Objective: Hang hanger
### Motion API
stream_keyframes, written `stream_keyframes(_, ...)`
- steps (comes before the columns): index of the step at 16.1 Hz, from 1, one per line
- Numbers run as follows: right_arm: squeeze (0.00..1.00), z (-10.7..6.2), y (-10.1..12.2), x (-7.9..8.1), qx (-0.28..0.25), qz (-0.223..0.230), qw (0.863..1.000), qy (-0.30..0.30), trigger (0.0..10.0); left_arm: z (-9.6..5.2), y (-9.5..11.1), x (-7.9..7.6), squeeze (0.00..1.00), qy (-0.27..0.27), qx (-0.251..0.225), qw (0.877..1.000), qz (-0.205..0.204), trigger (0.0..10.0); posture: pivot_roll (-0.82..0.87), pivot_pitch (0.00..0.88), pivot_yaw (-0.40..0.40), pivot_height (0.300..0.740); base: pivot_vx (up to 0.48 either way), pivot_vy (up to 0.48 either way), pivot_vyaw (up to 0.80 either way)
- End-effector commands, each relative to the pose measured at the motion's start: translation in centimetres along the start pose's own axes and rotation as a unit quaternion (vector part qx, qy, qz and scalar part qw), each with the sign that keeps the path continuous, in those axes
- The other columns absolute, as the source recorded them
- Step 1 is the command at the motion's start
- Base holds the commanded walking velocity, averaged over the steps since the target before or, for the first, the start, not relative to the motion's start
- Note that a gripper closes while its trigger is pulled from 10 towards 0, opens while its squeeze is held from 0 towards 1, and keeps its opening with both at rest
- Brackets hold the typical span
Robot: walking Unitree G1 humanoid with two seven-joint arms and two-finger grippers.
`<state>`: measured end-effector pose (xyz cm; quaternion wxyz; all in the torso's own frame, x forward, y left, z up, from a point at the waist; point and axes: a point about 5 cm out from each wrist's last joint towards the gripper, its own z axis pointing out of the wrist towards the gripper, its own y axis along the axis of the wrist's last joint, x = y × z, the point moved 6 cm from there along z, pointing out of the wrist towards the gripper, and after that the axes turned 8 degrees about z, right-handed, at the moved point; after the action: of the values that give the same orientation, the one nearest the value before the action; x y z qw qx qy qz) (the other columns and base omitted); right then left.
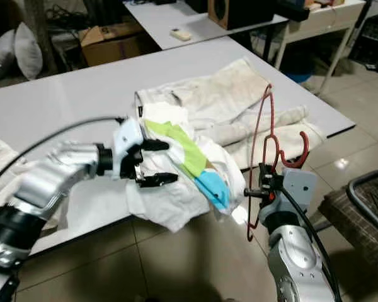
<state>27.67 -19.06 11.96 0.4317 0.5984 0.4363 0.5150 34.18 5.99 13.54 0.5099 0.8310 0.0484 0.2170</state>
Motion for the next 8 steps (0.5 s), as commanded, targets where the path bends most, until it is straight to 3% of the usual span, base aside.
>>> stream_keyframes(1, 0.00, 0.1, 0.3, 0.1, -0.007, -0.002, 1.000, 0.002, 10.0, 0.0, -1.3, 1.5, 0.00, 0.042, 0.044, 0.997, 0.041, 10.0, -0.04, 0.028, 0.110, 0.740, 0.000, 0.000, 0.00)
stream_keyframes(5, 0.00, 0.2, 0.4, 0.1, -0.009, -0.002, 1.000, 0.001, 10.0, 0.9, -3.7, 1.4, 0.00, 0.042, 0.099, 0.991, 0.078, 10.0, -0.05, 0.025, 0.110, 0.740, 0.000, 0.000, 0.00)
stream_keyframes(8, 0.00, 0.3, 0.4, 0.1, -0.009, -0.002, 1.000, 0.002, 10.0, 3.0, -4.3, 1.9, 0.00, 0.077, 0.097, 0.991, 0.045, 10.0, -0.04, 0.024, 0.106, 0.740, 0.000, 0.000, 0.00)
